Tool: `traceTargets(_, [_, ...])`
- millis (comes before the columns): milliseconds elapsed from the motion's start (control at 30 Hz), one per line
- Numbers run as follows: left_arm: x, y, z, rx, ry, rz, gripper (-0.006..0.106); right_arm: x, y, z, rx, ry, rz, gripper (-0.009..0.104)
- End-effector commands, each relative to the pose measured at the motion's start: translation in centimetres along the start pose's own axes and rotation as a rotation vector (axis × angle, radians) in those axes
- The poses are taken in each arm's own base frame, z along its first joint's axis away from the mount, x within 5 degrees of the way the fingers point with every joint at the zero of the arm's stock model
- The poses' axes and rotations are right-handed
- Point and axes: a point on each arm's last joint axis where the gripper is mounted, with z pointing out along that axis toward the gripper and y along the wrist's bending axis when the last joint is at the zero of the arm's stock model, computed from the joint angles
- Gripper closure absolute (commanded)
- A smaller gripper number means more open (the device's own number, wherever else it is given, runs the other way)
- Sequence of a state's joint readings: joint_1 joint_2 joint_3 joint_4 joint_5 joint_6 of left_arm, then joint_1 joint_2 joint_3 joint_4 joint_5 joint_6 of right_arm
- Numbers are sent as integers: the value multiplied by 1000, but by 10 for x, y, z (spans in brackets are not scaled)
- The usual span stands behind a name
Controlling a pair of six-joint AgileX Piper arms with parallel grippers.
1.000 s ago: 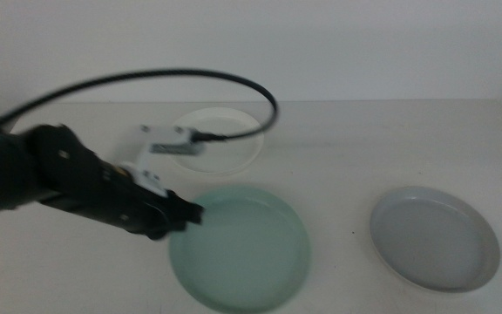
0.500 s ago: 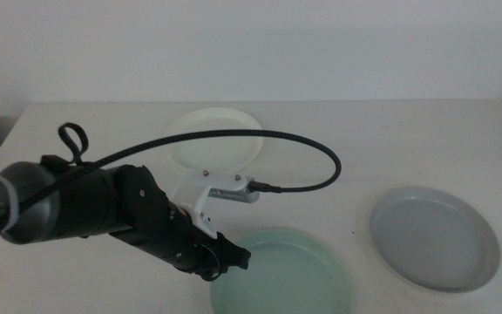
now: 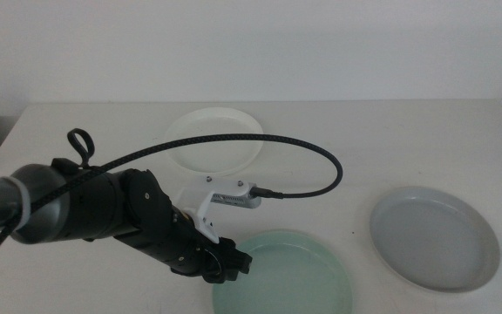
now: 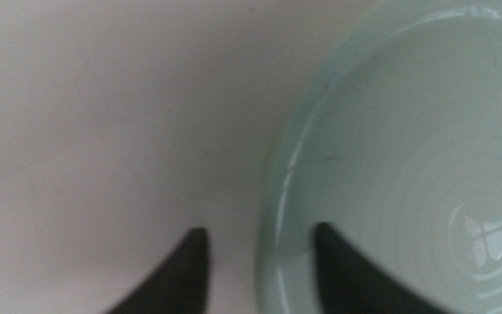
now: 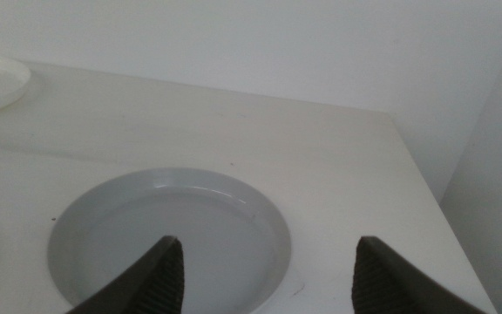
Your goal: Stack the three bowls on top of each other.
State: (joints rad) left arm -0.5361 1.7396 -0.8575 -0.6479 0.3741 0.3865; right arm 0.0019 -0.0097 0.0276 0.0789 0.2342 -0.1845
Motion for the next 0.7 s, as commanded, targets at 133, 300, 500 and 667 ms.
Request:
traceTargets(133, [-23, 4, -48, 10, -156, -1, -5, -8, -2, -1, 23, -81, -6, 45])
traceTargets(300, [-47, 17, -98, -37, -320, 20, -4, -8, -2, -1, 23, -81, -6, 45])
traceTargets(500, [-83, 44, -133, -182, -442, -3, -4, -8, -2, -1, 23, -81, -6, 45])
traceTargets(667, [-121, 67, -142, -292, -505, -38, -4, -8, -2, -1, 23, -81, -6, 45])
